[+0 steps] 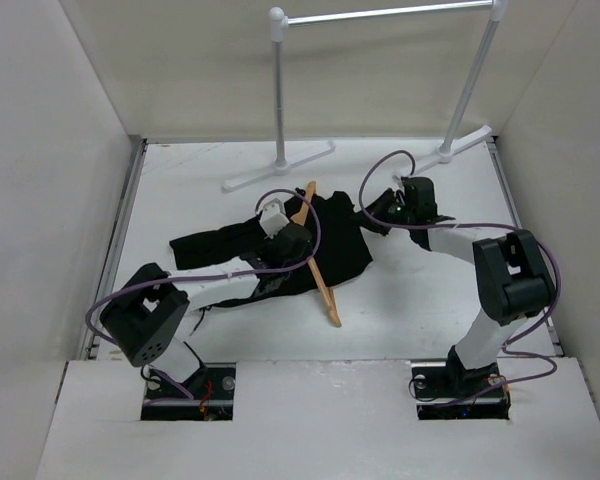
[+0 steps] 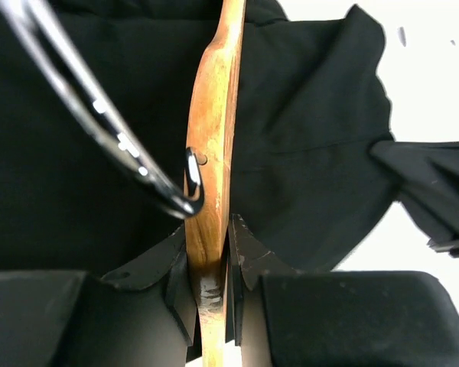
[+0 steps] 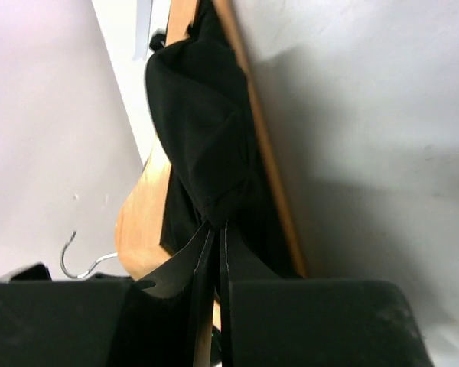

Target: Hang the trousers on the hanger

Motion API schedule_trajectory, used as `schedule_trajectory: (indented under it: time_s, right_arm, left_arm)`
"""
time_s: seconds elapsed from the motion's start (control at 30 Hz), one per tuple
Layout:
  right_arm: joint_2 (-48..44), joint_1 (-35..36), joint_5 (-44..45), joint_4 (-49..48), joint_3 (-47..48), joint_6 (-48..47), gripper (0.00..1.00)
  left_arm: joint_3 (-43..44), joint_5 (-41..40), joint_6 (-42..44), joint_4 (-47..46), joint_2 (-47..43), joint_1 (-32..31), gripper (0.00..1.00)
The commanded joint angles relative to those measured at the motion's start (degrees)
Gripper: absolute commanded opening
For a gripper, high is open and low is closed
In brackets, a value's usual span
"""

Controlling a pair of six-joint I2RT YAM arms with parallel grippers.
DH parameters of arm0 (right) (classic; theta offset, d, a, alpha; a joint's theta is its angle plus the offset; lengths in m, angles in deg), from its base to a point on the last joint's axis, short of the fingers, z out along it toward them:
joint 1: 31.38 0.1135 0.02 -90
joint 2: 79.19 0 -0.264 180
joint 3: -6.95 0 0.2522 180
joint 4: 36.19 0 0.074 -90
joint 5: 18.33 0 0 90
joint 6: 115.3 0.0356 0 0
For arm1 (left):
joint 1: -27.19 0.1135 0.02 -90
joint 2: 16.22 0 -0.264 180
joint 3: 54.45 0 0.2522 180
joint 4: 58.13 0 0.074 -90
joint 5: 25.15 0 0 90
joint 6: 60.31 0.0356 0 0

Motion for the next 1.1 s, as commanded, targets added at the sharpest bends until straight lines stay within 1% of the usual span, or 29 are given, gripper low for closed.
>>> schedule_trajectory:
  time_s: [0.0,0.23,0.4,0.5,0.7,0.87,1.07]
  right_arm:
    - [-3.03,-2.17,0.3,-2.62,0.49,0.32,0.04]
    - [-3.73,-3.58,3.46,2.75,-0.92,-4.16,0.04]
    - [-5.74,-4.02,4.95,3.19,-3.37,-4.52,0.03]
    - [-7.77,-3.76,5.92,2.84,-5.92,-4.6,0.03]
    - [-9.09,-3.76,7.15,2.4,-9.71,-4.34,0.06]
    - [-8.04,-2.97,7.06,2.75,-10.5,-4.69,0.13]
    - [-7.07,-1.39,7.5,2.93,-10.59,-4.78,0.12]
  left_arm:
    - [-2.78,-3.68,5.64,9.6,-3.03,1.56,0.07]
    - [-4.36,-7.11,10.74,13.82,-9.01,4.9,0.07]
    - [-3.49,-10.62,12.76,17.77,-11.12,6.39,0.06]
    - [-3.31,-10.72,12.42,17.61,-11.3,7.18,0.06]
    - [-1.82,-10.19,12.76,16.46,-11.13,5.26,0.06]
    - [-0.06,-9.84,14.34,15.24,-11.3,3.33,0.05]
    - [2.4,-6.67,19.79,9.78,-10.6,-0.1,0.05]
